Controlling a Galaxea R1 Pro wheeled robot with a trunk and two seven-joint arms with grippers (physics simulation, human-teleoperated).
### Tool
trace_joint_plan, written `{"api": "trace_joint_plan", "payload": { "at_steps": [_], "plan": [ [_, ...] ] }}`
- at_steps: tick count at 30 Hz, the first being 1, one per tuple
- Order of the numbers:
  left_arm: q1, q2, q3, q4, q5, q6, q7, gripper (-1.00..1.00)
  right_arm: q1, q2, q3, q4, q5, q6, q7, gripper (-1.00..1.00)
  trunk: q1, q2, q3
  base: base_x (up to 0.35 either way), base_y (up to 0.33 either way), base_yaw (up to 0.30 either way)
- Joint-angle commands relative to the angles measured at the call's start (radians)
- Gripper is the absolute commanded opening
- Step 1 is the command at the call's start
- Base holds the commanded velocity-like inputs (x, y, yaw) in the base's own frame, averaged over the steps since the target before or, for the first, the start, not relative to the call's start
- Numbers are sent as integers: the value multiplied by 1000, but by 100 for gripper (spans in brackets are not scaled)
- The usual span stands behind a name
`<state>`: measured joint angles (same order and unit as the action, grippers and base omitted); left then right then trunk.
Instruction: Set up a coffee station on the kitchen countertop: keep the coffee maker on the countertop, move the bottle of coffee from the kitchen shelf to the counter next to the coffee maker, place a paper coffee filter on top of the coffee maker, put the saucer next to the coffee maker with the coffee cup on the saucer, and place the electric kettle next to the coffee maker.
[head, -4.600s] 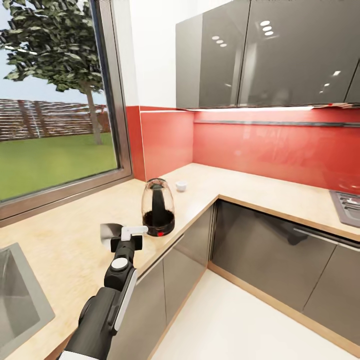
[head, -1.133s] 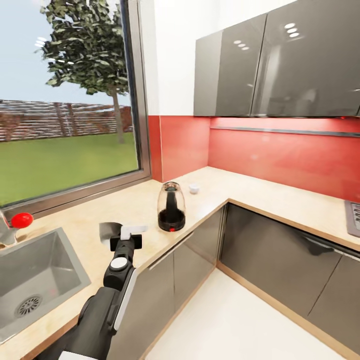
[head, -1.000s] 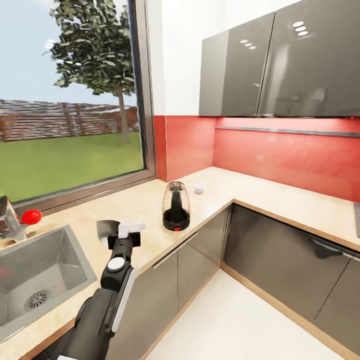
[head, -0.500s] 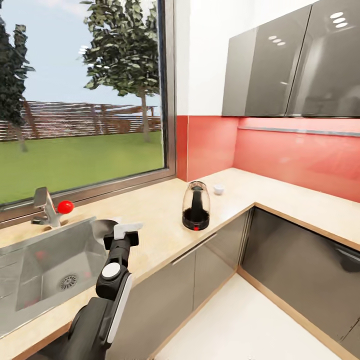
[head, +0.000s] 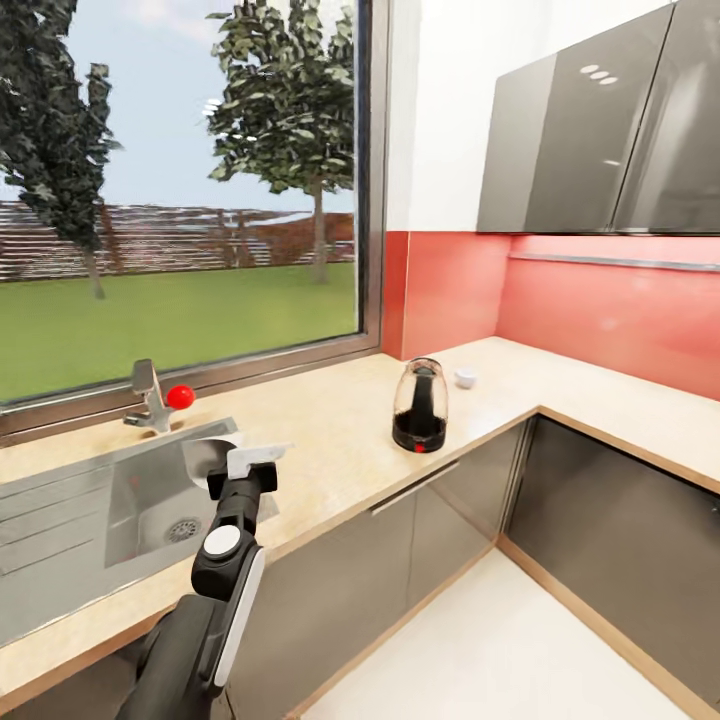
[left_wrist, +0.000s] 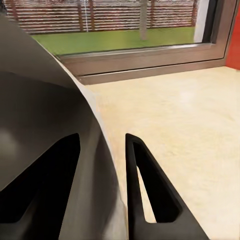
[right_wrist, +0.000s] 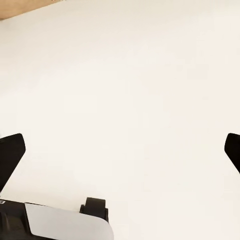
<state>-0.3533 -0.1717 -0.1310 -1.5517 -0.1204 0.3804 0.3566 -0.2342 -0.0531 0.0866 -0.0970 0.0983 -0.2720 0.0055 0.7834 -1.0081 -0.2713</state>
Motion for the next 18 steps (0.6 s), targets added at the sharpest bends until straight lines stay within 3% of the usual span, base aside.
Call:
{"api": "trace_joint_plan", "payload": {
  "at_steps": [1,18],
  "plan": [
    [-1,0,-1,-1,-12,9,4,-100,0,-1,7,0,1,-3,-1,100,0,-1,-1,-7,0,268],
    [-1,2,1,-4,-14,11,3,-100,0,-2,7,0,1,-3,-1,100,0,-1,-1,-1,0,271]
  ]
}}
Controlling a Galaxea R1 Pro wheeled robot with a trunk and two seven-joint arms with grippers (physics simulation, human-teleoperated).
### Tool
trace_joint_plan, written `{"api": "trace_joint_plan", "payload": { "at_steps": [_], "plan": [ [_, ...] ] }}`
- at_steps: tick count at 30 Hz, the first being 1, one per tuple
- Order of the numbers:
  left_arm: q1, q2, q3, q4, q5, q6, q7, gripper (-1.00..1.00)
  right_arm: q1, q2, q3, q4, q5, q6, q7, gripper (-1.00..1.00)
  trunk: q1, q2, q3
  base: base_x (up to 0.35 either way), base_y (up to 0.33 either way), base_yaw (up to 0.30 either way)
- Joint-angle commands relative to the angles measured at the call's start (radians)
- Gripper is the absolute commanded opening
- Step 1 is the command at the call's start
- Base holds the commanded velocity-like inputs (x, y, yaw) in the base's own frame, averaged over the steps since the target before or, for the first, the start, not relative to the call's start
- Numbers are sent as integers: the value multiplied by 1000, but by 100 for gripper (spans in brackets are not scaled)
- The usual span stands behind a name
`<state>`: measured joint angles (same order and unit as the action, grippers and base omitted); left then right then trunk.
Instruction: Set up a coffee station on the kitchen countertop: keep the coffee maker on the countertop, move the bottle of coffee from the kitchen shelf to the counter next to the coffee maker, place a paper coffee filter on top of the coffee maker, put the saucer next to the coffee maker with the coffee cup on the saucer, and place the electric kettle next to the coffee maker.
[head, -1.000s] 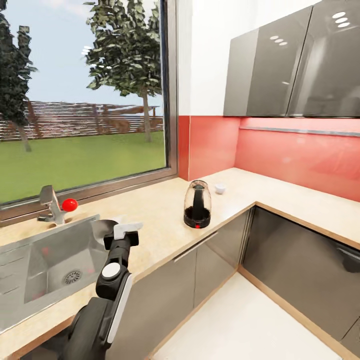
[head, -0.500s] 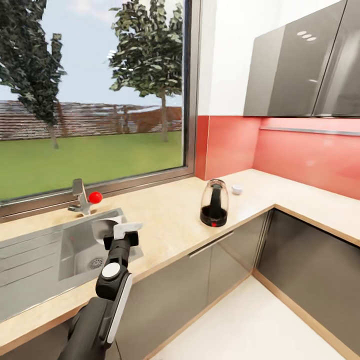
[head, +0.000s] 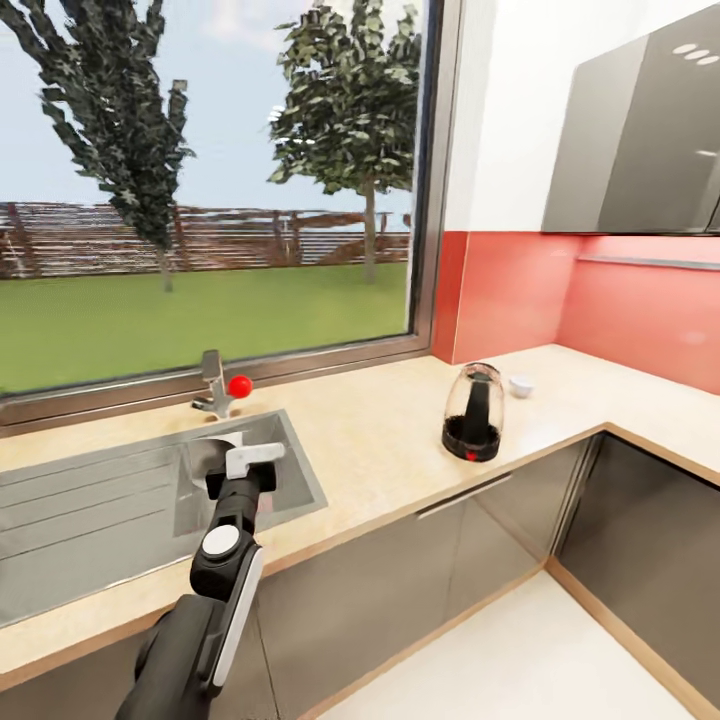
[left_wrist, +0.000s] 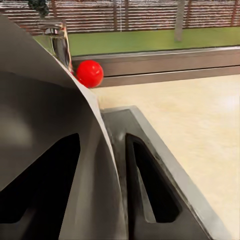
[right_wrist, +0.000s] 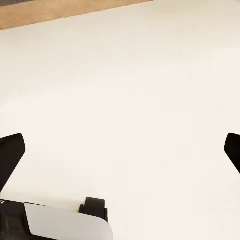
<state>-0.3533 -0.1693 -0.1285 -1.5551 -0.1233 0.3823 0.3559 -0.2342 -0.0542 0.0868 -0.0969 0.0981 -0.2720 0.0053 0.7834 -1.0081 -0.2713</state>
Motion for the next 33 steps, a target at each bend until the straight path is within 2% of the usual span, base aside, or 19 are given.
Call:
{"api": "trace_joint_plan", "payload": {
  "at_steps": [1,3,4,6,7,8,9,10,11,12,13,14,16,18,22,33],
  "plan": [
    [-1,0,-1,-1,-12,10,4,-100,0,-1,7,0,2,-3,-1,100,0,-1,-1,0,0,272],
    [-1,3,1,-1,-13,11,3,-100,0,-1,7,0,2,-3,-1,100,0,-1,-1,0,0,272],
    [-1,13,2,-2,-13,13,1,-100,0,-1,7,0,2,-3,-1,100,0,-1,-1,0,0,272],
    [-1,66,2,-3,-12,23,-2,-100,0,-1,7,0,2,-3,-1,100,0,-1,-1,0,0,272],
    [-1,83,2,-3,-11,28,-3,-100,0,-1,7,0,2,-3,-1,100,0,-1,-1,0,0,272],
    [-1,133,1,-6,-8,41,-12,-100,0,-1,7,0,2,-3,-1,100,0,-1,-1,0,0,272],
    [-1,149,1,-6,-7,45,-18,-100,0,-1,7,0,2,-3,-1,100,0,-1,-1,0,0,272],
    [-1,178,7,-8,-6,49,-37,-100,0,-1,7,0,2,-3,-1,100,0,-1,-1,0,0,272],
    [-1,203,25,-9,-4,52,-71,-100,0,-1,7,0,2,-3,-1,100,0,-1,-1,0,0,272],
    [-1,213,39,-9,-4,53,-94,-100,0,-1,7,-1,2,-3,-1,100,0,-1,-1,0,0,272],
    [-1,229,78,-11,-3,54,-152,-100,0,-1,7,-1,2,-3,-1,100,0,-1,-1,0,0,272],
    [-1,234,100,-12,-3,55,-185,-100,0,-1,7,-1,2,-3,-1,100,0,-1,-1,0,0,272],
    [-1,247,179,-15,-4,55,-311,-100,0,-1,7,0,2,-3,-1,100,0,-1,-1,0,0,272],
    [-1,250,202,-16,-4,55,-352,-100,0,-1,7,0,2,-3,-1,100,0,-1,-1,0,0,272],
    [-1,254,233,-17,-3,56,-407,-100,0,-1,7,0,2,-3,-2,100,0,-1,-1,0,0,272],
    [-1,251,249,-17,-3,58,-426,-100,0,-1,7,0,2,-3,-2,100,0,-1,-1,37,0,267]
  ]
}}
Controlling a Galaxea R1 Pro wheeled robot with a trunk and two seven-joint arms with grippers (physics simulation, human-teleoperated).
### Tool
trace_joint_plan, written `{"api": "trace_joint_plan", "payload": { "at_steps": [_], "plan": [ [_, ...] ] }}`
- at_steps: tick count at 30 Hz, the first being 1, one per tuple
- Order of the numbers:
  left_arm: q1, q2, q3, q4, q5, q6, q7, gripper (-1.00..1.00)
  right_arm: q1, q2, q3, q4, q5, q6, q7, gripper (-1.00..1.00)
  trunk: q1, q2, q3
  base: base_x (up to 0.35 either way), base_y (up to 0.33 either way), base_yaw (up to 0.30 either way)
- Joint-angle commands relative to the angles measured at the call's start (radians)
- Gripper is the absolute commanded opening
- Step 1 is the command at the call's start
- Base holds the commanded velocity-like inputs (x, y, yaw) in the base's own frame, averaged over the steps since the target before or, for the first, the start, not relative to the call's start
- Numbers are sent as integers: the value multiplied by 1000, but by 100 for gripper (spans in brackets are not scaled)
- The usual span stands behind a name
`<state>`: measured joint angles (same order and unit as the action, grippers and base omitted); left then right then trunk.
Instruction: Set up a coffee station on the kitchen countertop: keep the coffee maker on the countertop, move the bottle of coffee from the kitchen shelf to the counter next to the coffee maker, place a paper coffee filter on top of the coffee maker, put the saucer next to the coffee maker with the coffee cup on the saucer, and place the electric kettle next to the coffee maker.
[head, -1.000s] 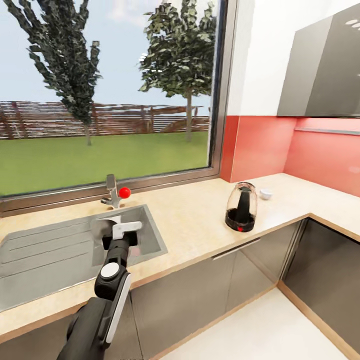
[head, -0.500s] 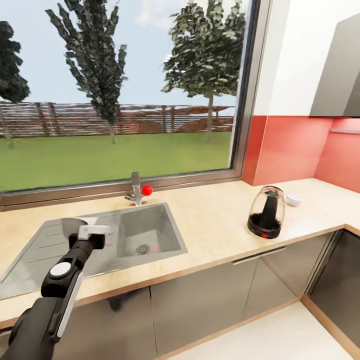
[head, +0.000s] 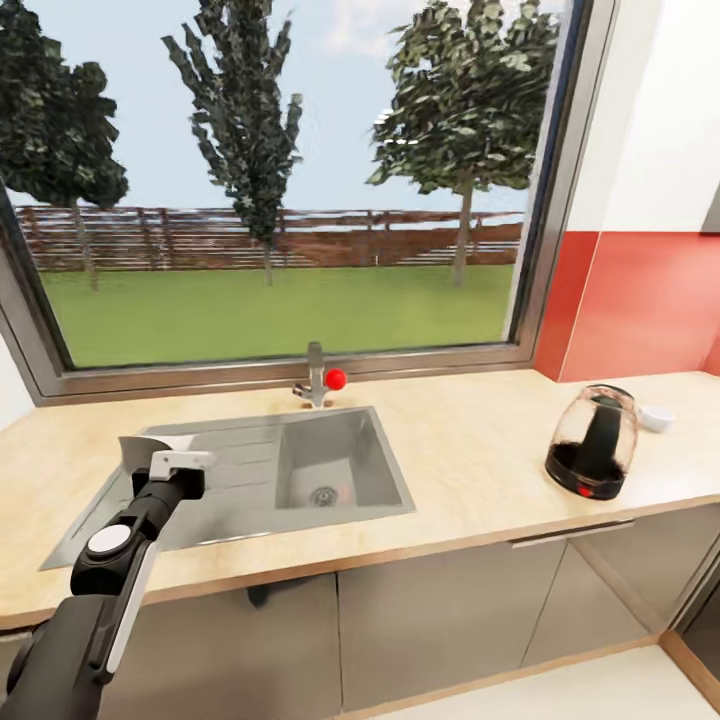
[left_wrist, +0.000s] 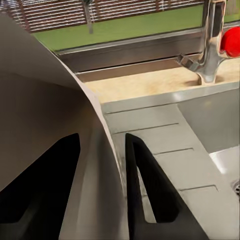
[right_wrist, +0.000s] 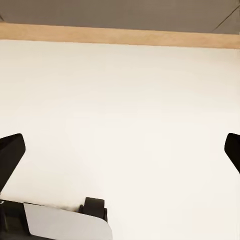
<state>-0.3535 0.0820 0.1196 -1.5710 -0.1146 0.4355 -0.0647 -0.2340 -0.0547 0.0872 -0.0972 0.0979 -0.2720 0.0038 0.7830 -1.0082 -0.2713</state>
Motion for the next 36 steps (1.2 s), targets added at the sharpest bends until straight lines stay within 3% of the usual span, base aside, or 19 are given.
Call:
{"api": "trace_joint_plan", "payload": {
  "at_steps": [1,16,24,36],
  "plan": [
    [-1,0,1,-1,-11,5,-5,-100,-1,-1,7,1,2,-3,-1,100,0,-1,-1,231,0,177],
    [-1,-2,2,-1,-11,5,-6,-100,-1,-1,6,1,2,-3,-1,100,0,-1,-1,67,0,188],
    [-1,-2,2,-1,-11,5,-6,-100,-1,-1,6,1,2,-2,-1,100,0,-1,-1,-226,0,231],
    [-1,-2,3,-1,-11,5,-6,-100,-1,-1,7,2,2,0,1,100,0,-1,-1,-244,0,31]
  ]
}}
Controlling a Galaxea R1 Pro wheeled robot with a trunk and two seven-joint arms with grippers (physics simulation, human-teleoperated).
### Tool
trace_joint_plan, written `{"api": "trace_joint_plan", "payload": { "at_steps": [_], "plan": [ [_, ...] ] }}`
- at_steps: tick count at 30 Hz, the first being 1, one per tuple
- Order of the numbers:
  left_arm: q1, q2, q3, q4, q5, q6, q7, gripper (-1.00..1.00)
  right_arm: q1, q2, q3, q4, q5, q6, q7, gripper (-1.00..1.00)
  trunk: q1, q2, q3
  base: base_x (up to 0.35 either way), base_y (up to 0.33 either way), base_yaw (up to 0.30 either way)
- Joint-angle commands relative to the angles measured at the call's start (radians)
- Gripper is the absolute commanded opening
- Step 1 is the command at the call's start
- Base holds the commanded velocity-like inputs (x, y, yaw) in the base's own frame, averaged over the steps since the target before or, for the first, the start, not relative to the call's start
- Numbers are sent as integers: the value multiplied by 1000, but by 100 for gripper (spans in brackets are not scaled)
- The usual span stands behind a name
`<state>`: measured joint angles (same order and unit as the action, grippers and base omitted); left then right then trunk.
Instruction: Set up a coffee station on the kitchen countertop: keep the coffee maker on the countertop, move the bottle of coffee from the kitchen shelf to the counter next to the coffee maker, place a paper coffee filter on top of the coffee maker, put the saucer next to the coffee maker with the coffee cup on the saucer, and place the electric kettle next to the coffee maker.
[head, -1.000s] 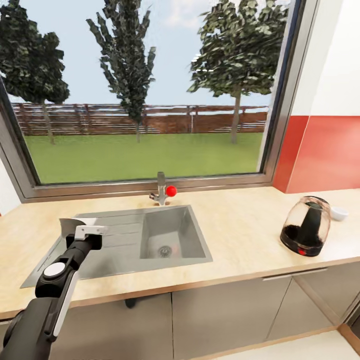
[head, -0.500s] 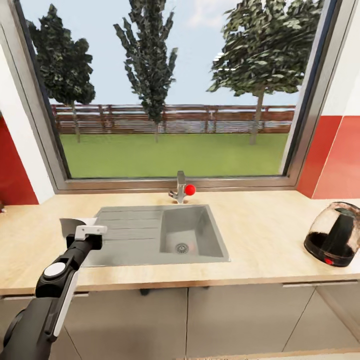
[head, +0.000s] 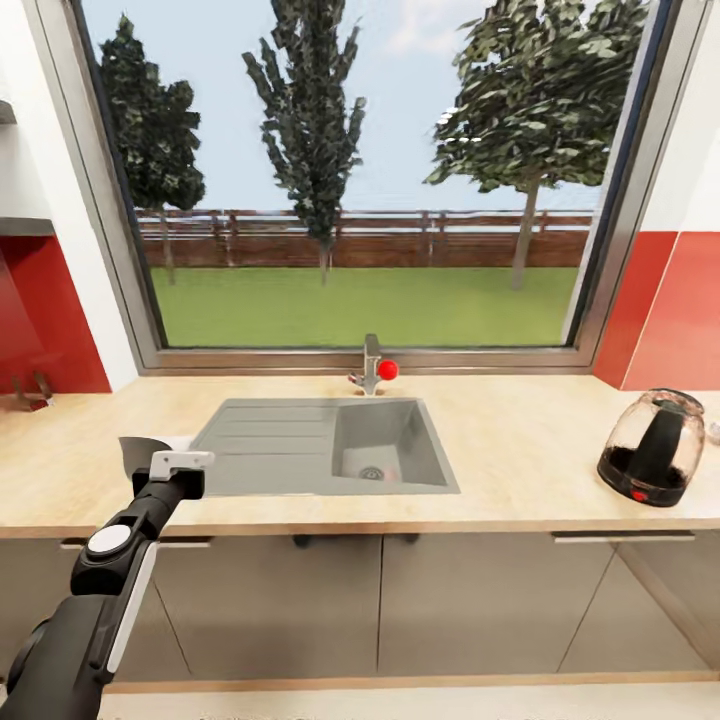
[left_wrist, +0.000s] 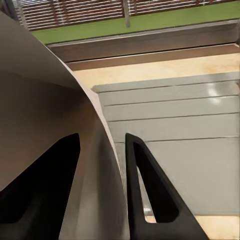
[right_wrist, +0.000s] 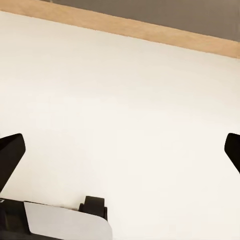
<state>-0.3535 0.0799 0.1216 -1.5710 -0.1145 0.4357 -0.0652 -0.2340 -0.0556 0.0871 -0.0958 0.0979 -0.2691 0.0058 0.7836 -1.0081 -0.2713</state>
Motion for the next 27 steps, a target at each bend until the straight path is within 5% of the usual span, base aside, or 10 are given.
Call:
{"api": "trace_joint_plan", "payload": {
  "at_steps": [1,13,27],
  "plan": [
    [-1,0,1,-1,-11,5,-5,-100,-1,0,7,1,2,-3,-1,100,0,-1,-1,-49,0,150],
    [-1,0,2,-1,-11,5,-5,-100,-1,2,7,1,2,-4,-3,100,0,-1,-1,-9,10,242],
    [-1,0,2,-1,-11,4,-5,-100,-1,2,7,1,2,-4,-3,100,0,-1,-1,13,263,101]
  ]
}}
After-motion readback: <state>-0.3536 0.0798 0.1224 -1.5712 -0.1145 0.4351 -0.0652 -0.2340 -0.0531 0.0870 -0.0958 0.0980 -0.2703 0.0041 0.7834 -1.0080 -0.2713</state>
